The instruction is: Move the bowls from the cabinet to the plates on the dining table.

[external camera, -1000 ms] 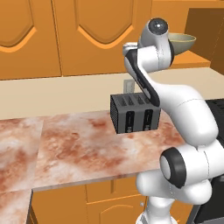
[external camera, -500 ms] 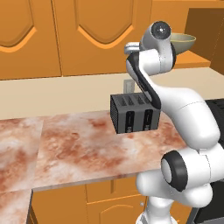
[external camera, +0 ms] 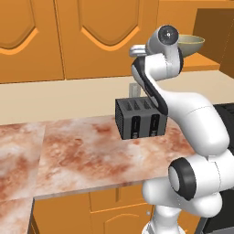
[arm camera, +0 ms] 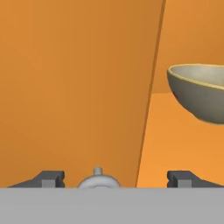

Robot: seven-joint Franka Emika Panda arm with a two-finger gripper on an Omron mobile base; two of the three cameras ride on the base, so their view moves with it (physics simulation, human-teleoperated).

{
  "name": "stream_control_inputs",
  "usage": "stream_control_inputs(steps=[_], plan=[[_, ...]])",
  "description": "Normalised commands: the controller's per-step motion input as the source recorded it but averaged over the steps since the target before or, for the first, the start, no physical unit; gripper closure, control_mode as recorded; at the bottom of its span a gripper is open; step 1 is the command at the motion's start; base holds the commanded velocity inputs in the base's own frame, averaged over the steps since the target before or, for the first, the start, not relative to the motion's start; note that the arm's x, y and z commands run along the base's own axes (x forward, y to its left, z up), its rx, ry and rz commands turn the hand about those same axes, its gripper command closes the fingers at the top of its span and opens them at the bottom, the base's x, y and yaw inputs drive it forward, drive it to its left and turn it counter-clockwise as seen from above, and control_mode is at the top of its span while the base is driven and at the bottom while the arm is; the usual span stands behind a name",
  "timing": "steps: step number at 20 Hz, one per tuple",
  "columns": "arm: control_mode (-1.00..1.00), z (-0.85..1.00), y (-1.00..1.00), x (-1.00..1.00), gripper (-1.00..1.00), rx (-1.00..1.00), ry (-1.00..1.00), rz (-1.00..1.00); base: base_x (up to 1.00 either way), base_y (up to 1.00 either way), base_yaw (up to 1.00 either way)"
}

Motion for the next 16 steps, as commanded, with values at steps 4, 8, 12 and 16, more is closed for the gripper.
stream_control_inputs(steps=[4,8,12,16], plan=[[-1.0,0.0,0.08,0.45,1.0,0.0,0.0,0.0,0.0,0.0,0.0],[-1.0,0.0,0.1,0.53,1.0,0.0,0.0,0.0,0.0,0.0,0.0],[-1.0,0.0,0.06,0.27,1.0,0.0,0.0,0.0,0.0,0.0,0.0],[-1.0,0.0,0.04,0.23,1.0,0.0,0.0,0.0,0.0,0.0,0.0]])
